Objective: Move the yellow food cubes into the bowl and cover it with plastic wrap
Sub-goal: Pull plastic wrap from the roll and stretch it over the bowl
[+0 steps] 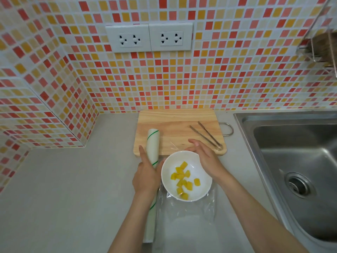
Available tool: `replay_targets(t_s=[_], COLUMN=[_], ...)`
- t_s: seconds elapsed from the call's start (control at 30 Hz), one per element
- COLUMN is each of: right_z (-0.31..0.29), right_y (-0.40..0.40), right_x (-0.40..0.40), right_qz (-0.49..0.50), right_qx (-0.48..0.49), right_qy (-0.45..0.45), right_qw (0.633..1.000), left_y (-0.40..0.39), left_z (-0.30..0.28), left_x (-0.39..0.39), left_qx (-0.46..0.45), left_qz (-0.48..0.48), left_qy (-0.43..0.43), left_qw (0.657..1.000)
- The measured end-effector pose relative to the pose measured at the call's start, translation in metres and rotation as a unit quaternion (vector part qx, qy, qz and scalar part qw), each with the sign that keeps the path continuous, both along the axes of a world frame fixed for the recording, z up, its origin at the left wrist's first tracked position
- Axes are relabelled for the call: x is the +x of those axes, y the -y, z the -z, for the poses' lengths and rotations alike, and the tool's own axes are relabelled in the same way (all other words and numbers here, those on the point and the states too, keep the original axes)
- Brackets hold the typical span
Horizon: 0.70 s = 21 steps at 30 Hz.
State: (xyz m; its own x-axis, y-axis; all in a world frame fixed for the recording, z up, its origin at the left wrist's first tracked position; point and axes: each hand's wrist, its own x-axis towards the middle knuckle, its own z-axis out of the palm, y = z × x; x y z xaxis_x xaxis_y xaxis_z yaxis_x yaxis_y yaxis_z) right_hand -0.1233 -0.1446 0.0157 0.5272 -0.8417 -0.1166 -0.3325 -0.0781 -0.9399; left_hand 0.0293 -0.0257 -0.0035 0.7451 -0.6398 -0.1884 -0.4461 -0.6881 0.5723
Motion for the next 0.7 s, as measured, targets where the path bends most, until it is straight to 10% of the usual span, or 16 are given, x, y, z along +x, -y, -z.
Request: replay_targets(t_s=[0.7], right_z=[0.010], right_y=[0.004], right_x=[-0.002], right_qz=[0.035], right_qx=[0.124], right_qy=[0.041], right_qw=[0.991], left_y=[0.001], left_z=[0.001], left_x=[0.000], left_qx=[0.009], left_qz=[-0.004], left_qy=[-0.001], left_qw=[1.000])
